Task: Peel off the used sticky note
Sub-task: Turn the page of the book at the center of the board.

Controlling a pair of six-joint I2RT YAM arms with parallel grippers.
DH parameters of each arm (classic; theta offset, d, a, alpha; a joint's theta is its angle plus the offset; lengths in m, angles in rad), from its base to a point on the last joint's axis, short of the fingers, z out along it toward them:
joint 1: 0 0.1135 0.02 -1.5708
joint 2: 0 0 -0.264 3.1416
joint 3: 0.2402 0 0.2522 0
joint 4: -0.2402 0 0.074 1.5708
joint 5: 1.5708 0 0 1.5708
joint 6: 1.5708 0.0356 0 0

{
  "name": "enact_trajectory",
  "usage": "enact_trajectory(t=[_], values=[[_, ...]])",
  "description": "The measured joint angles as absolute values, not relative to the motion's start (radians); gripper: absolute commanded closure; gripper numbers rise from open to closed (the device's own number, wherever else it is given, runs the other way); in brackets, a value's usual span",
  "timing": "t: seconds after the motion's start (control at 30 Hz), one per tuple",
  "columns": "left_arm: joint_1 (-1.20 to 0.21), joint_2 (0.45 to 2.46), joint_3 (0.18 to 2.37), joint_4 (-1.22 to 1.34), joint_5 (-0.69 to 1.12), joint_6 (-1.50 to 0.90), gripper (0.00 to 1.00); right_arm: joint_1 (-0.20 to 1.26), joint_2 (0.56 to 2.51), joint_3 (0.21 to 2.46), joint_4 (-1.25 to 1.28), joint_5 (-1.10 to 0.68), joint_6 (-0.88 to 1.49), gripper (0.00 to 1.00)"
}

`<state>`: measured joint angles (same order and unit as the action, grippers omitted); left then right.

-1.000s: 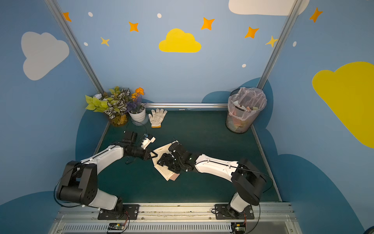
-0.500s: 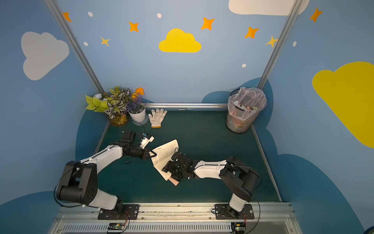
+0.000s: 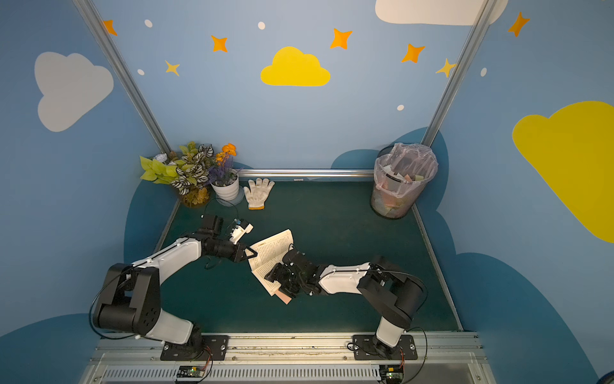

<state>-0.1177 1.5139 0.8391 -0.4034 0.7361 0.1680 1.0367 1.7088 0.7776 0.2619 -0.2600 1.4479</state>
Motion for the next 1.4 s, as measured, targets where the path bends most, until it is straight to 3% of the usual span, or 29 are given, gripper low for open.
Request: enact_trajectory(t=[1.4], values=[[-0.131, 1.537, 0.839, -0.405, 0.767, 0.178, 0.97, 0.904, 1.711, 0.739, 0.426, -0.272, 1.430, 0.10]])
